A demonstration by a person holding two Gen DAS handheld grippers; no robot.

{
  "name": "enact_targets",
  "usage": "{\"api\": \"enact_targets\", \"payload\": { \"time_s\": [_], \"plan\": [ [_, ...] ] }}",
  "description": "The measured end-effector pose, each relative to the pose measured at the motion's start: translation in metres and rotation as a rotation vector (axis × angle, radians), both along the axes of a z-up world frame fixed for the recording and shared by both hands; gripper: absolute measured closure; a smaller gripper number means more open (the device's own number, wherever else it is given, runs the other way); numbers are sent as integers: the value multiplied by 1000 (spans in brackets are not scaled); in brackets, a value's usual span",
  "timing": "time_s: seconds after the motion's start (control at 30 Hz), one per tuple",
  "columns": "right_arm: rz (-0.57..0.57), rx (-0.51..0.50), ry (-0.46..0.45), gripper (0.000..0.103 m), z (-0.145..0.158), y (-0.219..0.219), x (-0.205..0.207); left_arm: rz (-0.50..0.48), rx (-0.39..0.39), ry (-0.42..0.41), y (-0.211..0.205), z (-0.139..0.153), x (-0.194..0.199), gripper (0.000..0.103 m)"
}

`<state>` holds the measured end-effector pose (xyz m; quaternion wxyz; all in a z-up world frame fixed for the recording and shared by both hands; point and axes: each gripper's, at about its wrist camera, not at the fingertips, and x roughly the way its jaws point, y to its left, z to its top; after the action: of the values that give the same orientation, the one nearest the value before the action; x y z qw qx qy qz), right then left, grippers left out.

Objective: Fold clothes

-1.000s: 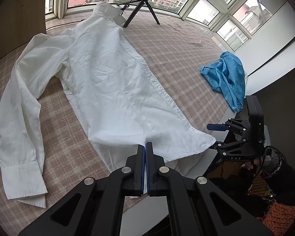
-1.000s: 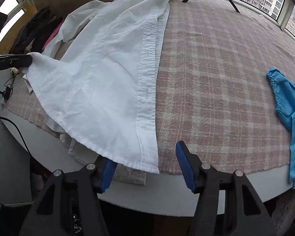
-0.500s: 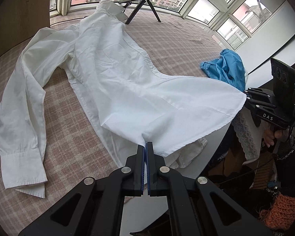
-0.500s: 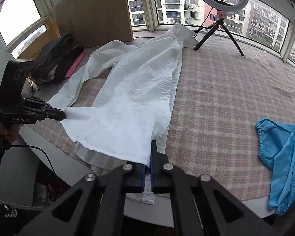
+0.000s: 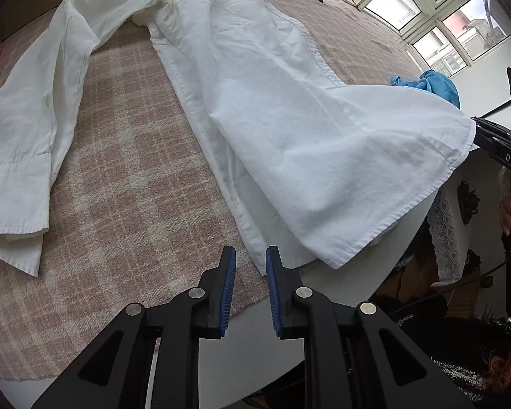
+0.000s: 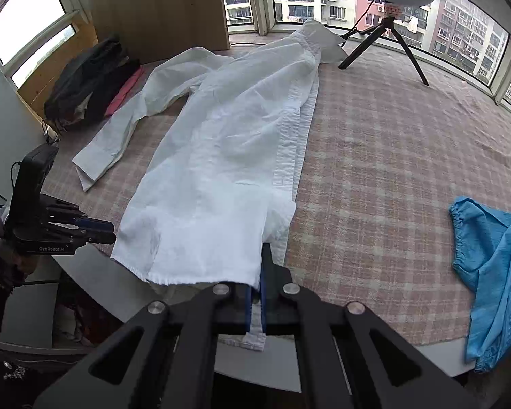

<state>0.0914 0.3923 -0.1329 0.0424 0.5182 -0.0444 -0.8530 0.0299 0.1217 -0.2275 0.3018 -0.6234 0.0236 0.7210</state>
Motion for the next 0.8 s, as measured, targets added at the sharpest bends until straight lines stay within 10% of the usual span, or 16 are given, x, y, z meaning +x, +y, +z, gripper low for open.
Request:
{"api": "enact_targets", "payload": {
  "time_s": [0.8],
  "plan": [
    [8,-26,-74,100,-36,-11,15,41,-13,-31,-44,-7,5,102]
  ]
}}
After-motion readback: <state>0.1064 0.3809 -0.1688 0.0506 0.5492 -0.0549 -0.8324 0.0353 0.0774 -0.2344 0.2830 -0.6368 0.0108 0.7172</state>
